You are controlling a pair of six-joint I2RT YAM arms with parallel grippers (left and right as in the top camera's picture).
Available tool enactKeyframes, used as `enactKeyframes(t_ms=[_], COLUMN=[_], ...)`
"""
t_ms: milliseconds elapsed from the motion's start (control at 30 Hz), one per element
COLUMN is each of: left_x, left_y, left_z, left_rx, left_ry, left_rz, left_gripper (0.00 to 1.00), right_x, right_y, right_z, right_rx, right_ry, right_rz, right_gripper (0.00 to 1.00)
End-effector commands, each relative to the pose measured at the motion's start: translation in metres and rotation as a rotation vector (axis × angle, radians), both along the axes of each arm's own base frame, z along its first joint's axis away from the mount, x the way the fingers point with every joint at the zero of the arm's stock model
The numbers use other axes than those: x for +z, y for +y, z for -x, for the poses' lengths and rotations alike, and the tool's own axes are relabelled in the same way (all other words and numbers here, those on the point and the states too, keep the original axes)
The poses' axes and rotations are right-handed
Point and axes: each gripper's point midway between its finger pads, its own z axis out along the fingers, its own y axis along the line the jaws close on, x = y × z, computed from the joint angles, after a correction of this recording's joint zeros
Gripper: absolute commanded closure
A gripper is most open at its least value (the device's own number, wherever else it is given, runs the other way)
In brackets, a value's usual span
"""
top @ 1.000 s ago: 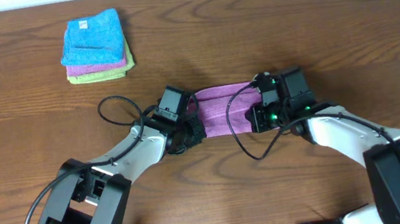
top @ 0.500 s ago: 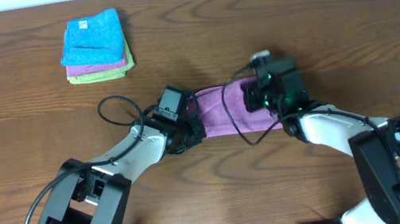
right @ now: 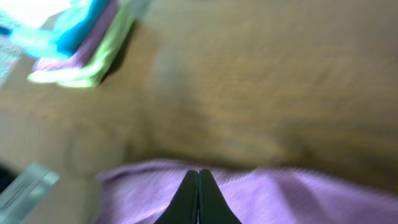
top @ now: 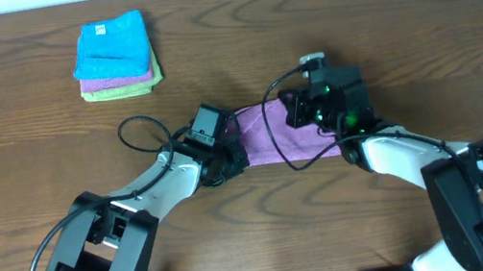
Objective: Fold the cloth
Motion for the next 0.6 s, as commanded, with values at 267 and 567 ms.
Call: enactKeyframes(t_ms=[267,567], left_x=[-0.017,-0.016], left_y=[0.001,-0.002], left_z=[0.013,0.015], left_rx=[0.000,-0.008], left_ry=[0.071,0.081], left_rz=[-0.011,0.006], left_gripper=[0.94,0.94], right_x=[-0.027,-0.044], right_y=[0.073,0.056], right_z=[0.051,0.041], right_rx=[0.179,0.079], right_ry=[0.118,0.128], right_rz=[0.026,0.114], right_gripper=[0.99,0.99])
